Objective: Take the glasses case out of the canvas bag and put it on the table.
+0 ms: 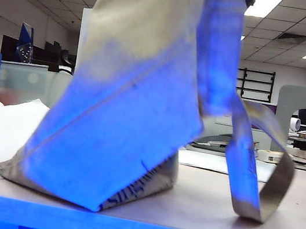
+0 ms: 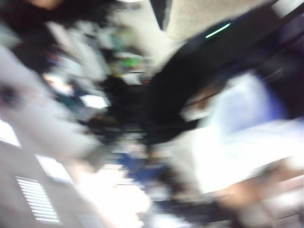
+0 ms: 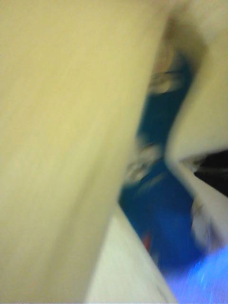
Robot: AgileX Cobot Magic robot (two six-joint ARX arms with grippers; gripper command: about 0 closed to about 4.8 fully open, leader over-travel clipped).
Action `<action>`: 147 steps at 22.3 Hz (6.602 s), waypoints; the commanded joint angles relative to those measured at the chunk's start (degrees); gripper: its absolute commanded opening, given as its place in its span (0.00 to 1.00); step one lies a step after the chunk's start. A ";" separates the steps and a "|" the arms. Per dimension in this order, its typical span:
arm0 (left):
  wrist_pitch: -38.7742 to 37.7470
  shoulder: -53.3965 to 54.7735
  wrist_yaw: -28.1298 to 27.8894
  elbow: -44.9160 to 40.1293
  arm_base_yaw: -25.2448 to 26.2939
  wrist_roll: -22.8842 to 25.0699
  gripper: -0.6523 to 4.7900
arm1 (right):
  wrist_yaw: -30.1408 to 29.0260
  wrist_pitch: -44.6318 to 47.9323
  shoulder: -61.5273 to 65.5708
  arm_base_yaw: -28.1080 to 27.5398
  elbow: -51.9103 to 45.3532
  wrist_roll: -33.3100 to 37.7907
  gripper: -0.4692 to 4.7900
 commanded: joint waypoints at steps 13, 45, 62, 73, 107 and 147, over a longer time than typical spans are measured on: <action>-16.02 0.39 -18.16 -12.76 -6.58 22.58 0.12 | -8.11 3.13 -0.87 -16.17 -8.04 1.01 0.08; -10.10 -4.48 -16.50 -12.68 -9.03 19.21 0.12 | 14.97 15.52 -7.17 -2.12 -27.32 -10.71 0.08; -0.48 -14.49 -18.23 -12.68 -21.00 3.28 0.12 | 8.61 26.75 -3.08 -11.76 -27.30 -8.96 0.50; -8.04 -23.06 -24.61 -12.39 -14.97 2.47 0.12 | 3.91 25.03 -3.17 -12.46 -18.29 -3.56 1.00; -26.80 -21.92 -59.43 -14.47 -1.11 27.32 0.12 | -7.67 2.01 -16.06 -13.31 -4.04 -1.25 0.07; -32.15 -52.35 -79.54 -62.03 -12.66 7.58 0.12 | 5.73 11.06 -42.53 -15.54 -4.87 -4.39 0.07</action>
